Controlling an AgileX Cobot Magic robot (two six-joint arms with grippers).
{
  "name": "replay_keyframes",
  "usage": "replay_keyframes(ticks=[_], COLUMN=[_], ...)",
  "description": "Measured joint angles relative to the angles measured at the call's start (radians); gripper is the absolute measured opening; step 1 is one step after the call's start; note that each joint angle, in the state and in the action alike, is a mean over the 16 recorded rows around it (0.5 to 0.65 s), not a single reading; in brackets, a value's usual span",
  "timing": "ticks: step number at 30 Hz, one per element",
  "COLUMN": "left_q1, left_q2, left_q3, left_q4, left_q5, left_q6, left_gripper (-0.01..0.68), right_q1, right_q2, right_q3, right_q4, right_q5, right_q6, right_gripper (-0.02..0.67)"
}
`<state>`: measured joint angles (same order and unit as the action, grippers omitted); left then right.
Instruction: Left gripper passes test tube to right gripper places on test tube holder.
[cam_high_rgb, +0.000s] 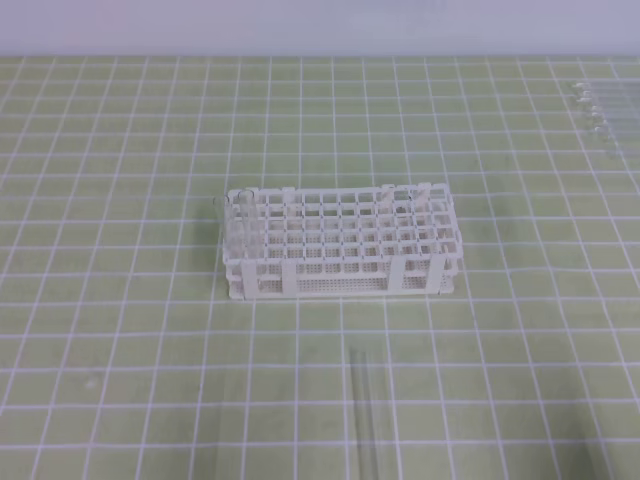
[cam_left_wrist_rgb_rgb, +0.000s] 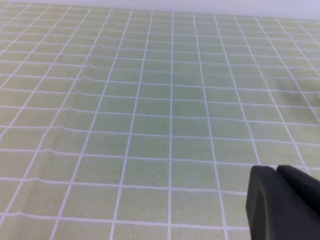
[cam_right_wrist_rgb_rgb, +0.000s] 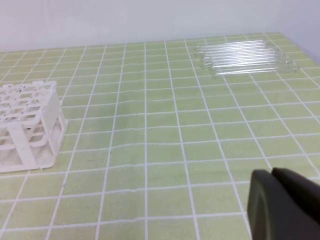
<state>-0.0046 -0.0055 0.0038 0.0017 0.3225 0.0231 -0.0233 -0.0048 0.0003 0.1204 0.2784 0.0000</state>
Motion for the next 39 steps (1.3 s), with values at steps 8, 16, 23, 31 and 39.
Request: replay_keyframes(ticks=[8,16,23,31,39], left_q1=[0.0,0.0,0.0,0.0,0.0], left_q2=[-0.005,-0.009,-0.009,-0.016,-0.018], left_q3=[0.002,0.004,0.003,0.005,0.006], left_q4=[0.005,0.01,0.01,0.01,0.011], left_q5=[-0.003,-0.006,-0.005,-0.013,-0.02], left_q6=[0.014,0.028,0.029,0.029,0.029], left_gripper=[-0.003,-0.003,-0.003,-0.003,-0.003], right_q1=[0.0,0.0,0.0,0.0,0.0], right_q2=[0.0,0.0,0.0,0.0,0.0], right_q3=[0.0,0.0,0.0,0.0,0.0], right_q4=[0.0,0.0,0.0,0.0,0.0], right_q5=[0.0,0.0,0.0,0.0,0.0], right_q6=[0.0,-0.001,-0.002,-0.002,-0.003], right_gripper=[-0.018,-0.018,-0.018,-0.018,-0.018])
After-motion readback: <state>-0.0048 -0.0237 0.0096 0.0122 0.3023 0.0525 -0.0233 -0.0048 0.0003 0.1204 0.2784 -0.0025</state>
